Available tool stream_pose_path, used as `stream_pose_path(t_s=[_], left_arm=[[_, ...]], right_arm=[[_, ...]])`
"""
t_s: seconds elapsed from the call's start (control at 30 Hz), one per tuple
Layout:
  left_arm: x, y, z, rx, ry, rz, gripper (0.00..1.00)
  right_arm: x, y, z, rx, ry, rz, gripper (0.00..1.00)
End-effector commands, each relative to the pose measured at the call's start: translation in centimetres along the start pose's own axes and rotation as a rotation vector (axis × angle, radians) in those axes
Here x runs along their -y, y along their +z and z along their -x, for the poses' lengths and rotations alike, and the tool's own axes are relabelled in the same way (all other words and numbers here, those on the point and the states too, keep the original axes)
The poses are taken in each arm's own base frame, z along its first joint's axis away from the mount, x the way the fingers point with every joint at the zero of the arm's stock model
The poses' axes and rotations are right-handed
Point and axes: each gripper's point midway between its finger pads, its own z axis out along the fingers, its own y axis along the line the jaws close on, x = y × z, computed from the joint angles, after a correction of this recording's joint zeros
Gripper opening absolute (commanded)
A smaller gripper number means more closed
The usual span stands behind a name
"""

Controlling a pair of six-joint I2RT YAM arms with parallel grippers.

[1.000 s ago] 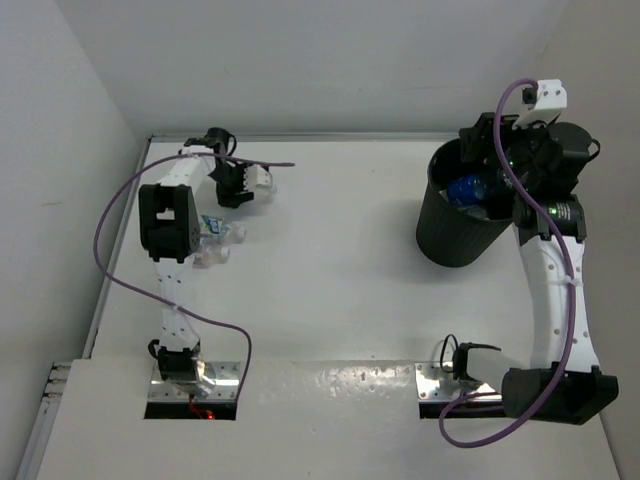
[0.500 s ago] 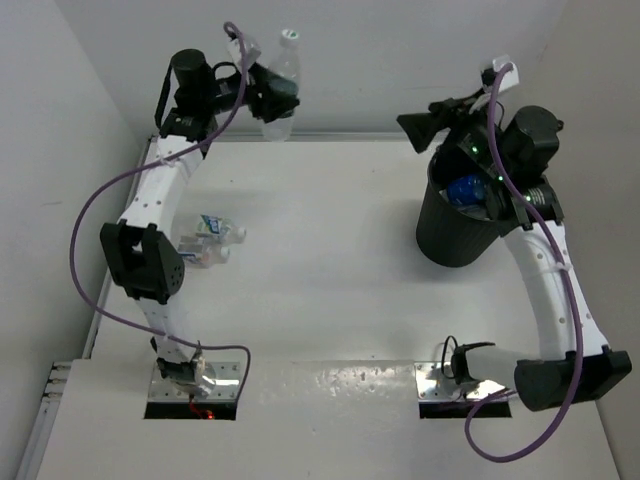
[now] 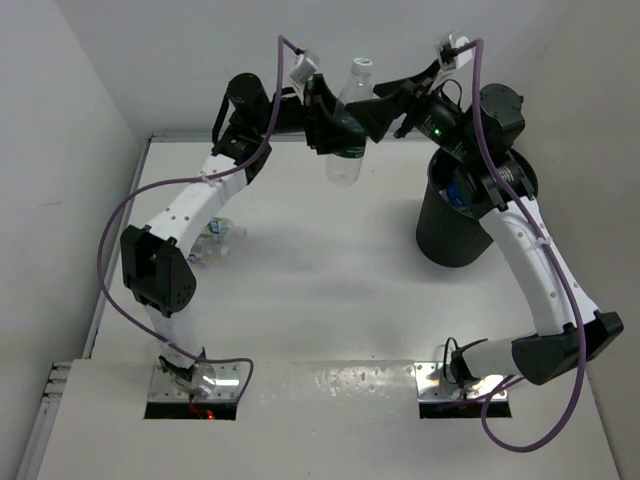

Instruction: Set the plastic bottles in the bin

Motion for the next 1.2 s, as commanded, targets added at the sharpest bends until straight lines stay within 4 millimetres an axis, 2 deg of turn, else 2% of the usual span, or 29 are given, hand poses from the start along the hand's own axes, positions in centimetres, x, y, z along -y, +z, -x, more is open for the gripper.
stream_pose_path(t_s=[0.0, 0.07, 0.17, 0.33, 0.43, 0.47, 0.5, 0.53, 0.57, 0.6, 0.63, 0.7, 0.77, 0.8, 0.83, 0.87, 0.9, 0.93, 1.03, 1.07, 1.1, 1.13, 1.17], left_arm=[[2.8, 0.8, 1.9, 0.017, 0.078, -0.073, 0.40], [4.2, 1.8, 1.9, 0.004, 0.092, -0.109, 0.40], [4.7, 2.4, 1.0, -0.025, 0.108, -0.127, 0.40], [5.6, 2.9, 0.5, -0.044, 0.117, -0.150, 0.40], [5.6, 2.9, 0.5, -0.044, 0.126, -0.150, 0.40], [5.4, 2.9, 0.4, -0.046, 0.114, -0.139, 0.44], [5.5, 2.8, 0.6, -0.043, 0.120, -0.131, 0.52], [5.3, 2.8, 0.5, -0.045, 0.119, -0.120, 0.75], [4.7, 2.4, 1.1, -0.034, 0.117, -0.080, 0.83], [3.8, 1.7, 1.2, -0.033, 0.107, -0.030, 0.94], [3.2, 1.3, 1.7, -0.020, 0.109, 0.009, 1.00], [0.8, -0.7, 2.4, -0.008, 0.092, 0.132, 1.00], [-0.9, -2.5, 3.0, 0.006, 0.103, 0.210, 1.00], [-2.1, -4.5, 4.3, 0.026, 0.123, 0.272, 1.00], [-3.2, -5.6, 4.4, 0.031, 0.120, 0.311, 1.00], [-3.6, -6.7, 5.3, 0.049, 0.125, 0.342, 1.00], [-4.4, -7.7, 5.2, 0.049, 0.121, 0.368, 1.00], [-5.5, -9.5, 5.7, 0.057, 0.128, 0.412, 1.00], [-7.4, -12.1, 5.9, 0.058, 0.146, 0.493, 1.00], [-7.5, -12.2, 5.7, 0.050, 0.144, 0.496, 1.00], [-8.3, -13.1, 5.3, 0.046, 0.134, 0.531, 1.00], [-9.0, -14.0, 5.0, 0.043, 0.139, 0.560, 1.00], [-9.2, -14.0, 4.6, 0.039, 0.131, 0.562, 1.00]], right_arm=[[-1.5, 0.4, 1.9, 0.045, -0.043, 0.036, 0.84], [-1.3, 0.5, 1.4, 0.032, -0.044, 0.028, 0.84], [-0.9, 0.7, 0.9, 0.027, -0.037, 0.009, 0.83], [-0.6, 0.6, 1.0, 0.025, -0.051, -0.013, 0.72], [-0.3, 0.6, 0.9, 0.025, -0.053, -0.029, 0.46], [-0.2, 0.4, 1.1, 0.029, -0.055, -0.040, 0.29], [-0.3, 0.1, 1.5, 0.038, -0.061, -0.046, 0.20], [-0.1, 0.1, 1.4, 0.037, -0.060, -0.056, 0.13], [0.4, -0.1, 1.8, 0.048, -0.066, -0.091, 0.04], [0.7, -0.9, 2.4, 0.061, -0.091, -0.129, 0.00], [1.0, -1.4, 2.6, 0.063, -0.098, -0.141, 0.00], [1.7, -3.3, 3.9, 0.077, -0.144, -0.192, 0.00], [4.9, -5.9, 5.7, 0.107, -0.184, -0.321, 0.00], [5.5, -6.9, 6.2, 0.114, -0.202, -0.353, 0.00], [6.9, -8.5, 7.1, 0.125, -0.232, -0.412, 0.00], [8.6, -9.9, 7.5, 0.127, -0.250, -0.472, 0.00], [9.4, -10.7, 7.4, 0.124, -0.262, -0.499, 0.00], [10.9, -12.6, 8.1, 0.139, -0.287, -0.564, 0.00], [13.9, -14.9, 7.2, 0.137, -0.301, -0.657, 0.00], [15.4, -15.8, 5.8, 0.111, -0.286, -0.701, 0.00], [16.0, -16.0, 6.5, 0.146, -0.311, -0.714, 0.00], [17.9, -16.7, 4.9, 0.131, -0.303, -0.760, 0.00], [18.5, -16.9, 4.3, 0.129, -0.298, -0.772, 0.00]])
